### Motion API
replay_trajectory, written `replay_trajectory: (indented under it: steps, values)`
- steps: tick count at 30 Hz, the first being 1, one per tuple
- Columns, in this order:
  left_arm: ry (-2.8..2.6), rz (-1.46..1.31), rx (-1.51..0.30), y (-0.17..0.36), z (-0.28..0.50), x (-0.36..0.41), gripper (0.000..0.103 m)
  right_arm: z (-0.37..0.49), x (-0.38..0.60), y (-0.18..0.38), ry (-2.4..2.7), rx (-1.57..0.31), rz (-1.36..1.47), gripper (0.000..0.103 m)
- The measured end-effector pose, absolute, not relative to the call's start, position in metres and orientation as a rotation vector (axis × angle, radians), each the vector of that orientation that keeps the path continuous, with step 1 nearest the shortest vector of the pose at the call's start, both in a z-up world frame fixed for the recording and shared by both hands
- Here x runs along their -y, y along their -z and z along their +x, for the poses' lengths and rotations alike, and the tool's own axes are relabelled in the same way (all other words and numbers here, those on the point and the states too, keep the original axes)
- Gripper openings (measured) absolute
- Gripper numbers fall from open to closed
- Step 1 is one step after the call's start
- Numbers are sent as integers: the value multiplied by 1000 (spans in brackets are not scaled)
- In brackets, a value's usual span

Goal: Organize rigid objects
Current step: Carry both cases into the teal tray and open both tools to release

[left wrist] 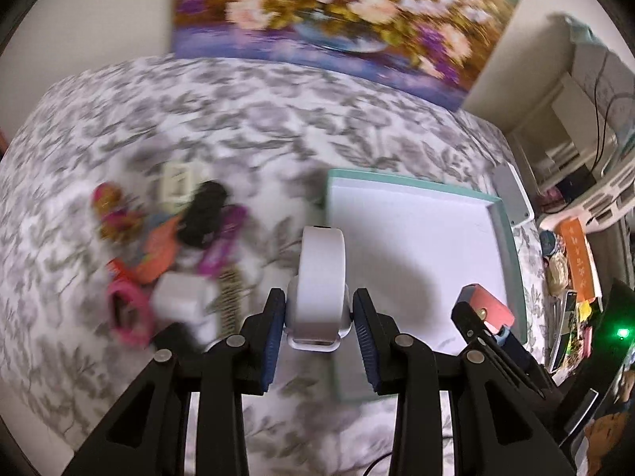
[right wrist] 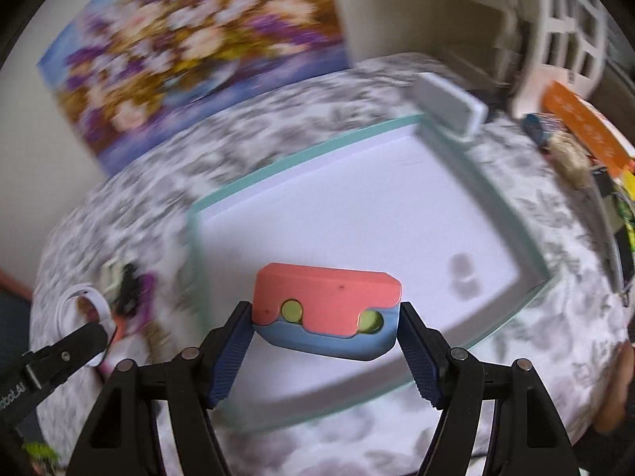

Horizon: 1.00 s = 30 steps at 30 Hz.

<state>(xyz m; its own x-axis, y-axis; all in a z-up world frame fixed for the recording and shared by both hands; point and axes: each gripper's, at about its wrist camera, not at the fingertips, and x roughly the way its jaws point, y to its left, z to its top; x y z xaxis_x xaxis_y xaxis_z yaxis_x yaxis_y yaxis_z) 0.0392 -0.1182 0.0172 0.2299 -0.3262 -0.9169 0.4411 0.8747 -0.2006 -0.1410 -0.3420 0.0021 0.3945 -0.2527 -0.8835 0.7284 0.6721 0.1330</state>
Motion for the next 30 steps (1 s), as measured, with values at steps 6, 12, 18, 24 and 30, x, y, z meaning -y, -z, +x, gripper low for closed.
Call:
replay_trajectory:
  steps: [6, 12, 18, 24, 30]
  values:
    - [564, 160, -1217, 2, 44, 164, 37, -140, 379, 11, 767, -967, 588, 75]
    - [593, 184, -1213, 26, 54, 188, 37, -128, 397, 24, 777, -969, 564, 75]
    - [631, 172, -1182, 26, 54, 193, 37, -126, 407, 34, 780, -981, 567, 75]
    - [629, 161, -1182, 20, 52, 185, 45, -129, 408, 37, 778, -991, 580, 75]
    - [571, 147, -1172, 14, 56, 165, 59, -130, 404, 39, 753, -999, 567, 76]
